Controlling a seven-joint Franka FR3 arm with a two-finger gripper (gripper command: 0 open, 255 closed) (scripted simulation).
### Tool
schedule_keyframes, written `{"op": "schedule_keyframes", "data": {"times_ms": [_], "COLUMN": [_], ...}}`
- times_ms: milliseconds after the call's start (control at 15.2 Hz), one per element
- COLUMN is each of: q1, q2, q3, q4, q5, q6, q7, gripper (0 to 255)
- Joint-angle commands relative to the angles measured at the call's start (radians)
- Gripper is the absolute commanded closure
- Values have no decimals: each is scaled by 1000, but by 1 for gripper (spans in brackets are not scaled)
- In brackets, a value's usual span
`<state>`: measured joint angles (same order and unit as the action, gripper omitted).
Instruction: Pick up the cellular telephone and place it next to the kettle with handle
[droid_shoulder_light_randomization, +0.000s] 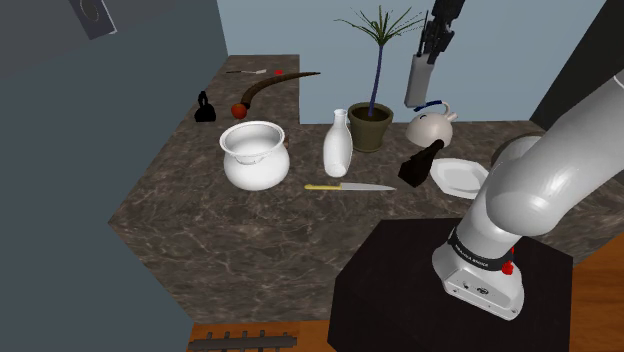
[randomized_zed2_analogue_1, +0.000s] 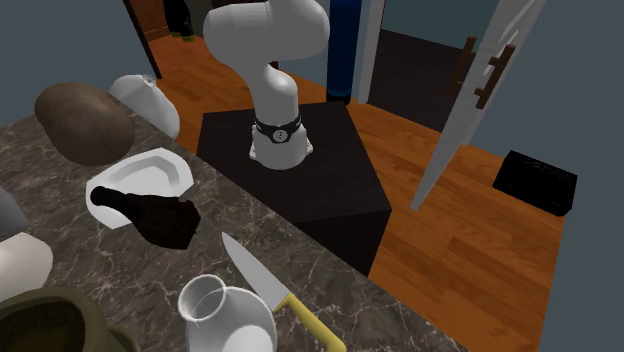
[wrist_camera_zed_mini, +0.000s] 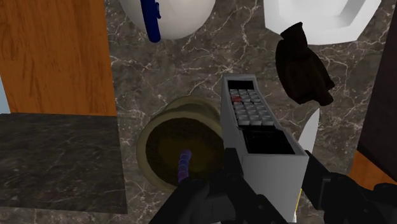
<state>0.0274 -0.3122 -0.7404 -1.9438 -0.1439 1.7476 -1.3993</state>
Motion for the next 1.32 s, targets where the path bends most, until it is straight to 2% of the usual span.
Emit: {"op": "schedule_keyframes", "data": {"times_ms": [0,1254], "q1": [-1,-5], "q2": [-4,33], "q3": [1,-48], "q4": [-30,-256], "q5": [-3,1], "q6": [28,285], "q7": [4,-18], "gripper": [255,255]}}
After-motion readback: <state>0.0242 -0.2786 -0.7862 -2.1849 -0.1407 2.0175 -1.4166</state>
